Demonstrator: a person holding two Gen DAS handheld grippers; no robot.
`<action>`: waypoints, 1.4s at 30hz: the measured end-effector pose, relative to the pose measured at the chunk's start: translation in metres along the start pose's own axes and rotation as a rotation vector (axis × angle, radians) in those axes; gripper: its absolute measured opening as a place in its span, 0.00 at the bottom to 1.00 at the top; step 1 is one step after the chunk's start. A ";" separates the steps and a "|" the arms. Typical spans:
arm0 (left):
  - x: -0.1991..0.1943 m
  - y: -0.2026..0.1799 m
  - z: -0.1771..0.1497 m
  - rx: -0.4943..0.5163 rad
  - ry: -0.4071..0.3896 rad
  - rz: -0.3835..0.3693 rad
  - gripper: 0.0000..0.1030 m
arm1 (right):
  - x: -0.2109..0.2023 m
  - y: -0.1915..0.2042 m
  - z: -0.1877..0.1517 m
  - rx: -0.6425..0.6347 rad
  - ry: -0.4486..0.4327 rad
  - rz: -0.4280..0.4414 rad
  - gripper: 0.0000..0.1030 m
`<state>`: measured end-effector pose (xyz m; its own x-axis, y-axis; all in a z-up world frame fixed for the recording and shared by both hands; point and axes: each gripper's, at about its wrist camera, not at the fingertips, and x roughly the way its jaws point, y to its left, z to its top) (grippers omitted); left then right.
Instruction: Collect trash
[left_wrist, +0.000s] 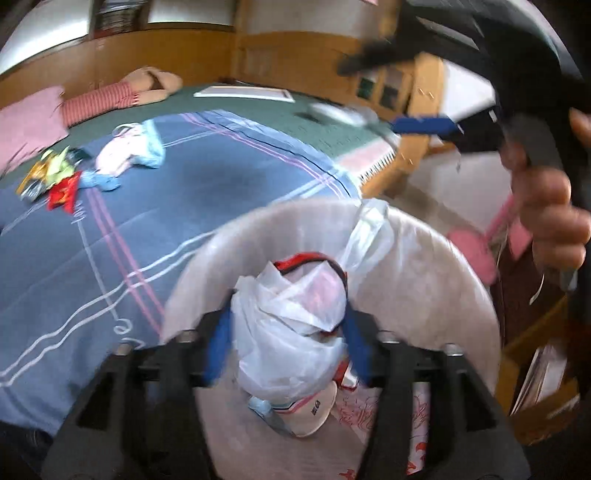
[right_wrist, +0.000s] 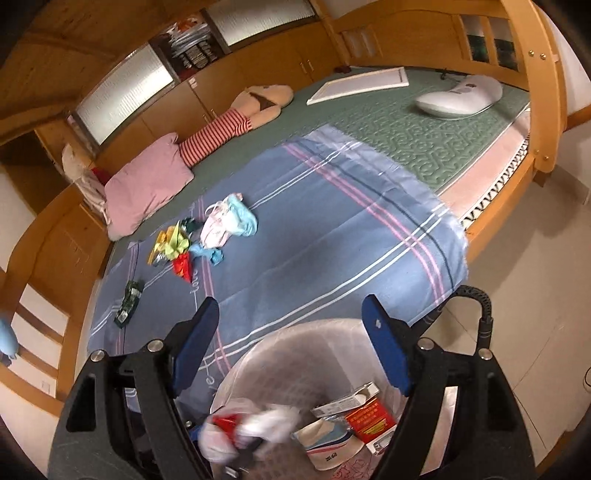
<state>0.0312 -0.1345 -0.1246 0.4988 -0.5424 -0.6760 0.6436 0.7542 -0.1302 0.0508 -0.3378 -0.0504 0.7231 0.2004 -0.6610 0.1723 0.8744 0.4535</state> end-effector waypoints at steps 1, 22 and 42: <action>0.000 -0.002 0.000 0.012 -0.005 0.013 0.84 | 0.003 0.001 -0.002 0.003 0.011 0.007 0.76; -0.093 0.229 0.008 -0.496 -0.187 0.717 0.96 | 0.036 0.043 -0.021 -0.112 0.094 -0.023 0.77; -0.104 0.283 -0.050 -0.892 -0.145 0.587 0.96 | 0.223 0.235 0.009 -0.437 0.206 -0.006 0.78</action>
<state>0.1328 0.1535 -0.1275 0.6936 -0.0022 -0.7203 -0.3447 0.8771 -0.3346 0.2580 -0.0919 -0.0861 0.5682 0.2399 -0.7872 -0.1531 0.9707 0.1853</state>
